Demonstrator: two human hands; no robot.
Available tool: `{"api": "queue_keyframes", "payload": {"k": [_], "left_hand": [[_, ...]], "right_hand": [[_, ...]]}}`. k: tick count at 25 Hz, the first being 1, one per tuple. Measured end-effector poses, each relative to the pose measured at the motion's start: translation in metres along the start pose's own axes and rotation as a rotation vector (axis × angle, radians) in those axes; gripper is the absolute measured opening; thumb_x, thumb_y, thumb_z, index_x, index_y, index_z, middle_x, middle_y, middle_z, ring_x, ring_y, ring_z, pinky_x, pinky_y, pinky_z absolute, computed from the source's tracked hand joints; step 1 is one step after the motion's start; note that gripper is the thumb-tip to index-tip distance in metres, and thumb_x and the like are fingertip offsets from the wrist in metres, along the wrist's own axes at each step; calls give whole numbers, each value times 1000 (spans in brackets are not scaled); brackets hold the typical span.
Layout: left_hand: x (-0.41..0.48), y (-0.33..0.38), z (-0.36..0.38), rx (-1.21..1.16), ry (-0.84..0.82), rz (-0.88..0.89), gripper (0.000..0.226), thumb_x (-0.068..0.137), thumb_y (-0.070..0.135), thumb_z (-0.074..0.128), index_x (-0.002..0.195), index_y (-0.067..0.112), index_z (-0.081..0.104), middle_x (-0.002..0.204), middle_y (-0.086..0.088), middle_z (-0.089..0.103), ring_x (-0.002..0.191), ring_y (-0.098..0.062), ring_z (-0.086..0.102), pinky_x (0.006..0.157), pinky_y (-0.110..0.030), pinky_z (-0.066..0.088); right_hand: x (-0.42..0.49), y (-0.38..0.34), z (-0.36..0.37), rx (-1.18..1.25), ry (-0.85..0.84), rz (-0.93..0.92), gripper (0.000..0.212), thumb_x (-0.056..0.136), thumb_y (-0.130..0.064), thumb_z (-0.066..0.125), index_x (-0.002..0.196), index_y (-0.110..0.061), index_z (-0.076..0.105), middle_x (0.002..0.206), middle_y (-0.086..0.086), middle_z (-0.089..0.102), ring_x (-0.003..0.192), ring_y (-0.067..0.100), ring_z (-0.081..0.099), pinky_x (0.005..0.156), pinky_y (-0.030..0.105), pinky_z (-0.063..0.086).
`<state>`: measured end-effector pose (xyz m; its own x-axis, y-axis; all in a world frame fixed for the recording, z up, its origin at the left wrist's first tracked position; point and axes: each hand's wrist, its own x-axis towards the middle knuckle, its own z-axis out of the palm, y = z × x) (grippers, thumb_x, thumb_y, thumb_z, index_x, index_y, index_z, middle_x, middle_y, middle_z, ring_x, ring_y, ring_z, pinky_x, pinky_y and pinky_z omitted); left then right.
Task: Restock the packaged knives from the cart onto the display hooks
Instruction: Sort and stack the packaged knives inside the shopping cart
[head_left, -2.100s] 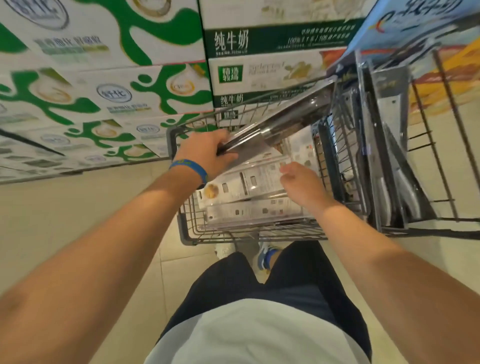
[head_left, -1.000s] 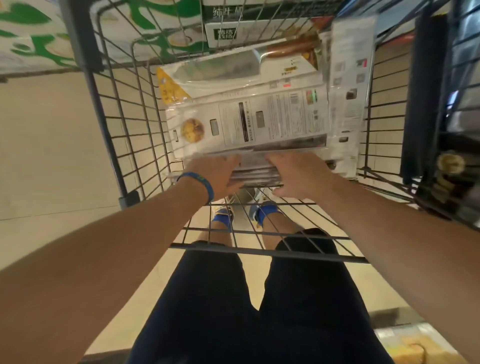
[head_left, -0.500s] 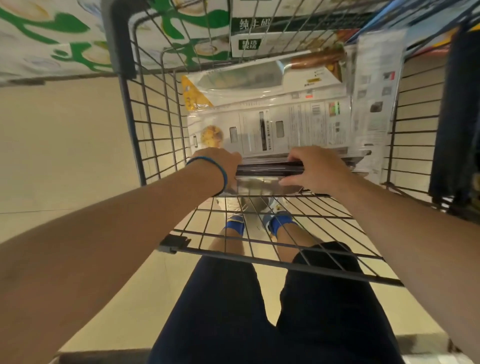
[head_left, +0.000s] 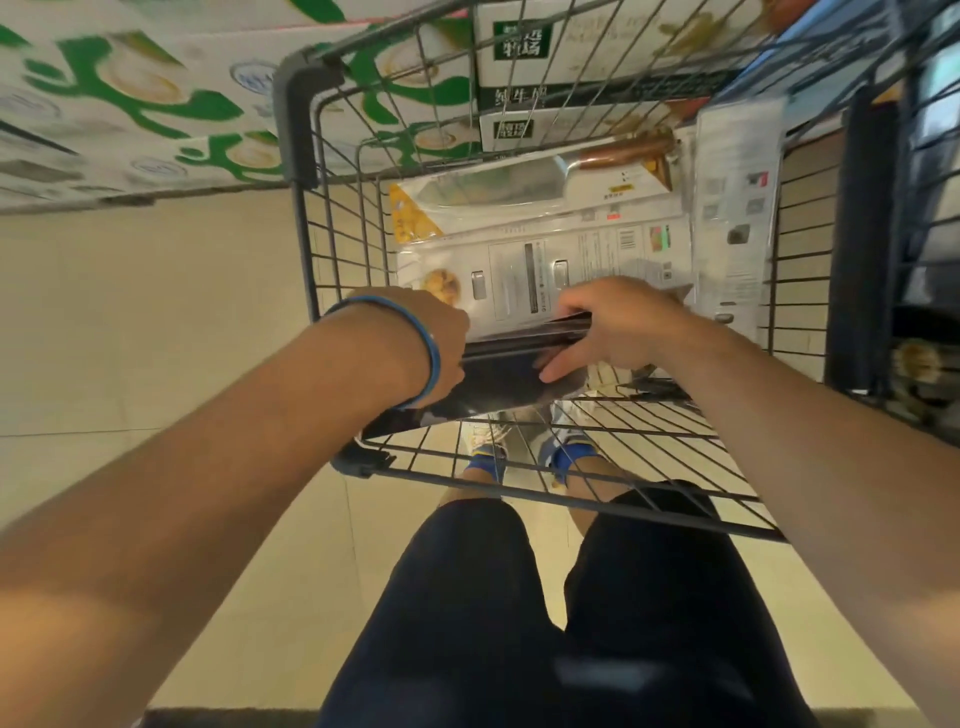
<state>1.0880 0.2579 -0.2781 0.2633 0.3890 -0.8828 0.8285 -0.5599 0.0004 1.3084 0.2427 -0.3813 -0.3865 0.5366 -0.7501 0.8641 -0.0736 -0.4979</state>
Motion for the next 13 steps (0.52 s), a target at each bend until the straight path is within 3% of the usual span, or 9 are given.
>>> {"api": "queue_keyframes", "payload": {"k": [3, 6, 8, 10, 11, 13], "left_hand": [[-14, 0, -32, -21, 46, -15, 43, 99, 53, 42, 126, 22, 51, 82, 3, 46, 78, -19, 48, 67, -30, 34], [-32, -13, -69, 133, 88, -43, 53, 97, 60, 41, 134, 23, 52, 123, -3, 58, 103, -26, 55, 76, -32, 37], [-39, -20, -88, 287, 22, -78, 54, 97, 59, 42, 130, 19, 58, 119, -4, 60, 86, -18, 51, 68, -23, 33], [-28, -13, -87, 276, -113, -80, 42, 102, 47, 44, 123, 15, 59, 108, -6, 61, 77, -13, 47, 59, -20, 32], [-16, -4, -80, 221, -157, -76, 34, 105, 38, 40, 119, 12, 57, 107, -10, 61, 81, -16, 52, 60, -19, 38], [5, 13, -64, 129, -105, -76, 30, 107, 24, 33, 115, 11, 59, 107, -12, 61, 87, -22, 56, 78, -29, 43]], "right_hand": [[-12, 0, -15, 142, 95, -8, 52, 47, -72, 79, 79, -34, 63, 79, -12, 66, 74, 9, 62, 59, 30, 42], [-23, -9, -18, 361, 81, -22, 52, 49, -66, 83, 87, -33, 68, 85, -18, 75, 74, 1, 70, 64, 30, 52], [-17, -27, -5, 480, 12, -62, 50, 57, -58, 87, 95, -32, 69, 91, -20, 77, 79, 0, 73, 73, 32, 58], [-5, -46, 16, 529, 0, -99, 39, 67, -48, 89, 96, -33, 68, 90, -20, 77, 79, -3, 72, 78, 30, 55], [2, -55, 25, 544, 2, -109, 36, 70, -43, 90, 98, -33, 69, 89, -20, 77, 80, -4, 71, 79, 28, 52], [16, -63, 32, 583, -24, -91, 31, 69, -36, 91, 94, -42, 74, 85, -24, 75, 79, -10, 68, 77, 21, 51]]}}
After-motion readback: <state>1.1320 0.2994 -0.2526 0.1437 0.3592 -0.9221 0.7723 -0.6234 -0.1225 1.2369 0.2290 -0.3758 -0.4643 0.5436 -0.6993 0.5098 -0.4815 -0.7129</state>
